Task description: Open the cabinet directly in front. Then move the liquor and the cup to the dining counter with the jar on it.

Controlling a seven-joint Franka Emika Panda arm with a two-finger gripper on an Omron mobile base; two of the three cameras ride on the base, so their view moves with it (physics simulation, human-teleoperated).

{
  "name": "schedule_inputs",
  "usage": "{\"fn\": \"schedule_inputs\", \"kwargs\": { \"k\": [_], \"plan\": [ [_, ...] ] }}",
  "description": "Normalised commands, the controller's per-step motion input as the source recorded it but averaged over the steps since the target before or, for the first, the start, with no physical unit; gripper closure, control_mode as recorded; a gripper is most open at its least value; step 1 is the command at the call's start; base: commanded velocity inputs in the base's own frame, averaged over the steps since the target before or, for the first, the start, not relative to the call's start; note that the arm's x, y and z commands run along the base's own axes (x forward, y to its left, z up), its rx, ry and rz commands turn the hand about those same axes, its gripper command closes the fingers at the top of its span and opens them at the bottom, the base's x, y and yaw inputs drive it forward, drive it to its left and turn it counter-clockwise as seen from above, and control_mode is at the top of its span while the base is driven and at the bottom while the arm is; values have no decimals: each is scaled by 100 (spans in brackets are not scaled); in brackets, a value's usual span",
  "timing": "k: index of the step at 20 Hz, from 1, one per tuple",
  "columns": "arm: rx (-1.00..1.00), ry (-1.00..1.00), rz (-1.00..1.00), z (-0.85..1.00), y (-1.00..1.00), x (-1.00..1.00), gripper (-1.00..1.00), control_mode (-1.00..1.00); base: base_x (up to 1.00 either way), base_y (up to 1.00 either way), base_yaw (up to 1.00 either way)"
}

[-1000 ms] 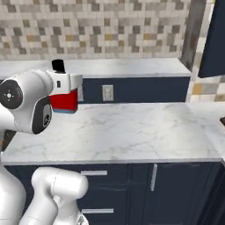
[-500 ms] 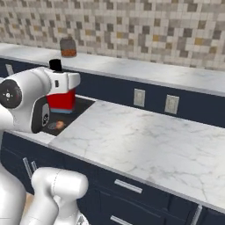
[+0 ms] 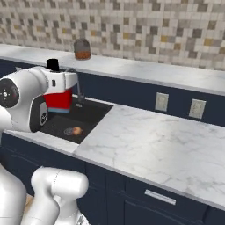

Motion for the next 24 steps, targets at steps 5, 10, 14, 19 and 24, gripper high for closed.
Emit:
{"fn": "schedule_inputs", "kwargs": {
  "k": [5, 10, 14, 19, 24],
  "plan": [
    [0, 0, 0, 0, 0, 0, 100, 100, -4, 100, -9],
    [0, 0, 0, 0, 0, 0, 100, 100, -9, 100, -6],
    [0, 0, 0, 0, 0, 0, 100, 100, -12, 100, -3],
    [0, 0, 0, 0, 0, 0, 100, 100, -19, 100, -1],
    [0, 0, 0, 0, 0, 0, 100, 100, -16, 100, 7]
  ]
}}
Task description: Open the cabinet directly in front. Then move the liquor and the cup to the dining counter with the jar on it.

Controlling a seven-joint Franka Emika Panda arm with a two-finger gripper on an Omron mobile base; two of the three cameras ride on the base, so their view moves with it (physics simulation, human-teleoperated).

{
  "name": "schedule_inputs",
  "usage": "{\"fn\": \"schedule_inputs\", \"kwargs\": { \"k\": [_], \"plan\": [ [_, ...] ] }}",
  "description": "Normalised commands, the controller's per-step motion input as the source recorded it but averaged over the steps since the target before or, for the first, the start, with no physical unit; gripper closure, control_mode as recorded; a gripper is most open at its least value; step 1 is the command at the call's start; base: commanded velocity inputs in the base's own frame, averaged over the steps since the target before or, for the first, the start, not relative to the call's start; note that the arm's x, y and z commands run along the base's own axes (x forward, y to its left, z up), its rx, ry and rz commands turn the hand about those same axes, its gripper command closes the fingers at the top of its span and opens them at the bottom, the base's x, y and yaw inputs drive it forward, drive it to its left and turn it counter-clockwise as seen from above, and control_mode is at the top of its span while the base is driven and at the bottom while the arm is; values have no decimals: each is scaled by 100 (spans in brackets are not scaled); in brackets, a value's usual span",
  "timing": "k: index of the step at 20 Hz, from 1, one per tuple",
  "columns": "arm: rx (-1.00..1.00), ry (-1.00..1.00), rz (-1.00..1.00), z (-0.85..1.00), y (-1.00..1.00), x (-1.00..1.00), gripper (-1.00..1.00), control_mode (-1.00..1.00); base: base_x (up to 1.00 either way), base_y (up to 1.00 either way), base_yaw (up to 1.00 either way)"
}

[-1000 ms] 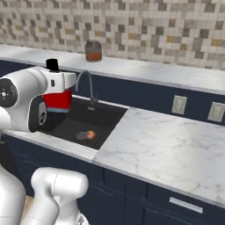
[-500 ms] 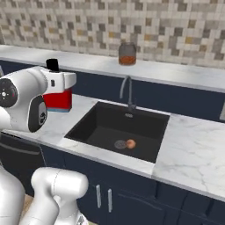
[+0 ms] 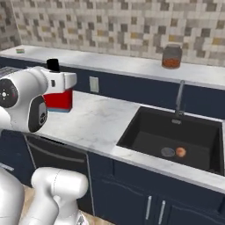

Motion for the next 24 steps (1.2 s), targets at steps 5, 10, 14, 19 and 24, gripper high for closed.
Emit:
{"fn": "schedule_inputs", "kwargs": {
  "k": [5, 10, 14, 19, 24],
  "plan": [
    [0, 0, 0, 0, 0, 0, 100, 100, -4, 100, 62],
    [0, 0, 0, 0, 0, 0, 100, 100, 0, 100, 65],
    [0, 0, 0, 0, 0, 0, 100, 100, 0, 100, 64],
    [0, 0, 0, 0, 0, 0, 100, 100, 20, 100, 58],
    [0, 0, 0, 0, 0, 0, 100, 100, 90, 71, 37]
  ]
}}
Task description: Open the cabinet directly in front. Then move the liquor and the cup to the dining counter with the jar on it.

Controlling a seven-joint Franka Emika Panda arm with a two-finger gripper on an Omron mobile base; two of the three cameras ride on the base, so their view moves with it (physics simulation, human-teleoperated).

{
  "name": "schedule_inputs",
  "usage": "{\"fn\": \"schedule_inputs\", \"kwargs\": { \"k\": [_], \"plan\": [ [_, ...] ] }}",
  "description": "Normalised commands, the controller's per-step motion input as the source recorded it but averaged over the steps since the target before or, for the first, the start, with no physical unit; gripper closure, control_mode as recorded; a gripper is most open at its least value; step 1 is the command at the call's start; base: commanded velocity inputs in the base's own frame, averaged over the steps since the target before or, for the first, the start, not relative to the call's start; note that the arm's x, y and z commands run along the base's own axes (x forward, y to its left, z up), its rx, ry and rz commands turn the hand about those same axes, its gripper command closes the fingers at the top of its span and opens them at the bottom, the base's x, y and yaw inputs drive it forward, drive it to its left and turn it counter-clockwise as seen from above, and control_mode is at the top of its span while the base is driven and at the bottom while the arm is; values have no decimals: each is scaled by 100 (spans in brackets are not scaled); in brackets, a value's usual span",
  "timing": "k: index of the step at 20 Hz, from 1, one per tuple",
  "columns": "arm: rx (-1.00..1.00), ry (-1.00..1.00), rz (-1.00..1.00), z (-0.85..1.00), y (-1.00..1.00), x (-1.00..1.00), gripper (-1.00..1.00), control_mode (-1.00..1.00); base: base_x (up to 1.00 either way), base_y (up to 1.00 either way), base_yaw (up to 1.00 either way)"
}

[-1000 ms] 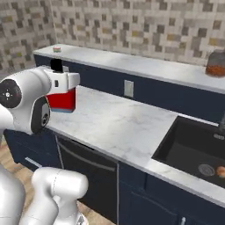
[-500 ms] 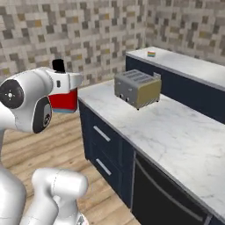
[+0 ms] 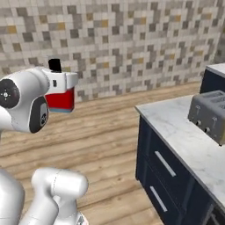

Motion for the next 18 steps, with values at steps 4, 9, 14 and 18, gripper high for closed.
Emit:
{"fn": "schedule_inputs", "kwargs": {
  "k": [4, 9, 14, 18],
  "plan": [
    [0, 0, 0, 0, 0, 0, 100, 100, 100, 1, 3],
    [0, 0, 0, 0, 0, 0, 100, 100, 100, 13, 0],
    [0, 0, 0, 0, 0, 0, 100, 100, 100, 50, 0],
    [0, 0, 0, 0, 0, 0, 100, 100, 100, 89, -2]
  ]
}}
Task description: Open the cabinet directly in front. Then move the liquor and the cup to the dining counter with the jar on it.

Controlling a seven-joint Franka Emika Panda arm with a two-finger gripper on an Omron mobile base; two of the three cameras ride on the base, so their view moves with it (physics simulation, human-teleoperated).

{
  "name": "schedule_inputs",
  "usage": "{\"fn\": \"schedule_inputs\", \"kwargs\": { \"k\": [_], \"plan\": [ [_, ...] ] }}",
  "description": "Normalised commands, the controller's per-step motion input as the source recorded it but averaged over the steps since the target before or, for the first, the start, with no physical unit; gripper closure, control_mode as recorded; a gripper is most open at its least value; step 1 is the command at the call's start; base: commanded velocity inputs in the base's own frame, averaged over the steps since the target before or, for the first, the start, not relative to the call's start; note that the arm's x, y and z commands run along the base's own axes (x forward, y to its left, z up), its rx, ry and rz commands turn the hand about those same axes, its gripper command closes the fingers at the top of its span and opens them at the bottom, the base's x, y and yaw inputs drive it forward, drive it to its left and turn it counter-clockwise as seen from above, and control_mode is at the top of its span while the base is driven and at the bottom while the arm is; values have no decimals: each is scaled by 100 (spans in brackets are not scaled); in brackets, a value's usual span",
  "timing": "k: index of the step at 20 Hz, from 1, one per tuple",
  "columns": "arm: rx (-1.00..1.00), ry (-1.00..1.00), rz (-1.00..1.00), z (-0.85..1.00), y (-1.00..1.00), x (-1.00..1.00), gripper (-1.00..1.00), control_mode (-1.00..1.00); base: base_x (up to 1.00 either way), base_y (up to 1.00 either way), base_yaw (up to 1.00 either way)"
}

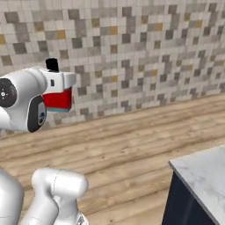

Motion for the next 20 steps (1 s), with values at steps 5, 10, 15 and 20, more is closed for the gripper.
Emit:
{"fn": "schedule_inputs", "kwargs": {
  "k": [5, 10, 15, 20],
  "plan": [
    [0, 0, 0, 0, 0, 0, 100, 100, 100, 46, -20],
    [0, 0, 0, 0, 0, 0, 100, 100, 100, 49, -42],
    [0, 0, 0, 0, 0, 0, 100, 100, 100, 56, -56],
    [0, 0, 0, 0, 0, 0, 100, 100, 100, 53, -56]
  ]
}}
